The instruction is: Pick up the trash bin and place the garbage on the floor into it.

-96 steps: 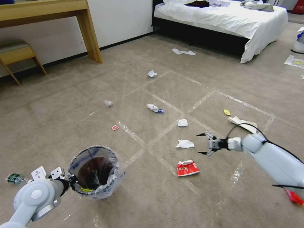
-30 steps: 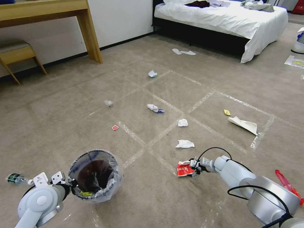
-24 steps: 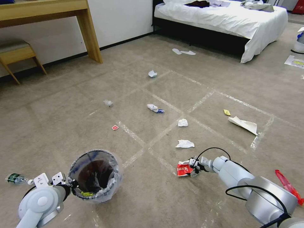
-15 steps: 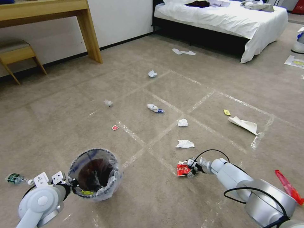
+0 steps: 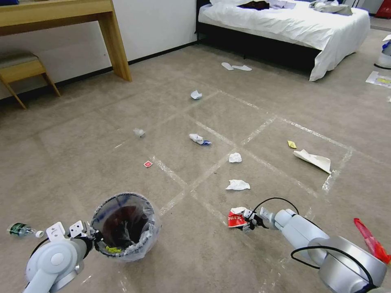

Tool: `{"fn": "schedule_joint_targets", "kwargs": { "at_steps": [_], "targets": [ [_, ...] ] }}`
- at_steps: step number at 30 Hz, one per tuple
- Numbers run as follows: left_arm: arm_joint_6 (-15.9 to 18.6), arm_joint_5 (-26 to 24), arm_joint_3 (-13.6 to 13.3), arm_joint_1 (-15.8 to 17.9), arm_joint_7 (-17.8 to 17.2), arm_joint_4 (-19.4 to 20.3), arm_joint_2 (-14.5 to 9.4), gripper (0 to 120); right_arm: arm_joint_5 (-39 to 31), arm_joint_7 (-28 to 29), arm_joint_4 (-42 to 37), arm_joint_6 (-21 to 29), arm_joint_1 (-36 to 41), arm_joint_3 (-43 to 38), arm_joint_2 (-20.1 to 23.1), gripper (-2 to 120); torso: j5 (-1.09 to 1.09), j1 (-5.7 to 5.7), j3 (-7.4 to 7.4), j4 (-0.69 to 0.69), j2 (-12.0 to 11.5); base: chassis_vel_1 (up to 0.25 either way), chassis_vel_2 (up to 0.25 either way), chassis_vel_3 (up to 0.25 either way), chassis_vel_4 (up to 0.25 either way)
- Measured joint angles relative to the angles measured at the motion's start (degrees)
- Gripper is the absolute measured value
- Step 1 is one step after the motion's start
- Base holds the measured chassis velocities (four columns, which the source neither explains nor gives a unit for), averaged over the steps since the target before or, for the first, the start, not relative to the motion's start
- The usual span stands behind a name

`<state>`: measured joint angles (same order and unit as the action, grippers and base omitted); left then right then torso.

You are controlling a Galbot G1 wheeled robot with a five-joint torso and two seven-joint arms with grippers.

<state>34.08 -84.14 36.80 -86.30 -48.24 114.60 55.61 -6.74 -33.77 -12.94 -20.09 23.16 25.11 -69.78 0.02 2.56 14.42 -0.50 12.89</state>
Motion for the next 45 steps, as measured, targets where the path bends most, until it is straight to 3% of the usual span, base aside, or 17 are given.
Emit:
{"fn": "schedule_joint_targets", "kwargs": {
  "at_steps": [13, 18, 30, 36, 41, 45],
  "targets": [
    [-0.1, 0.9, -0.3, -0.2, 0.6, 0.1, 0.2, 0, -0.6, 2.0, -0.6, 2.1, 1.4, -2.0, 1.4, 86, 0.0, 0.0, 0.0, 0.0, 0.0, 0.0, 0.0, 0.0, 0.0],
    [-0.2, 1.2, -0.3, -0.5, 0.9, 0.6, 0.4, 0, -1.1, 2.0, -1.2, 2.6, 1.8, -2.4, 2.4, 72, -0.01, 0.0, 0.0, -0.01, 0.0, 0.0, 0.0, 0.0, 0.0],
    [-0.4, 1.5, -0.1, -1.0, 1.2, 1.2, 0.5, 0, -1.7, 2.4, -2.4, 2.8, 2.4, -3.0, 4.1, 66, -0.01, 0.0, 0.0, -0.02, 0.0, 0.0, 0.0, 0.0, 0.0],
    [-0.6, 2.6, -0.1, -1.4, 1.7, 1.2, 0.9, 0, -3.0, 2.4, -3.9, 2.9, 3.0, -3.1, 4.8, 42, -0.01, 0.0, 0.0, -0.01, 0.0, 0.0, 0.0, 0.0, 0.0],
    [-0.7, 2.9, -0.3, -1.5, 1.8, 1.2, 1.0, 0, -3.3, 2.4, -4.4, 2.9, 3.3, -3.0, 5.1, 37, -0.01, 0.0, 0.0, -0.02, 0.0, 0.0, 0.0, 0.0, 0.0],
    [-1.1, 3.1, -0.3, -1.4, 2.0, 1.2, 0.9, 0, -4.1, 2.4, -5.0, 2.9, 3.4, -2.6, 5.1, 19, -0.01, 0.0, 0.01, -0.01, 0.0, 0.0, 0.0, 0.0, 0.0]
  ]
}}
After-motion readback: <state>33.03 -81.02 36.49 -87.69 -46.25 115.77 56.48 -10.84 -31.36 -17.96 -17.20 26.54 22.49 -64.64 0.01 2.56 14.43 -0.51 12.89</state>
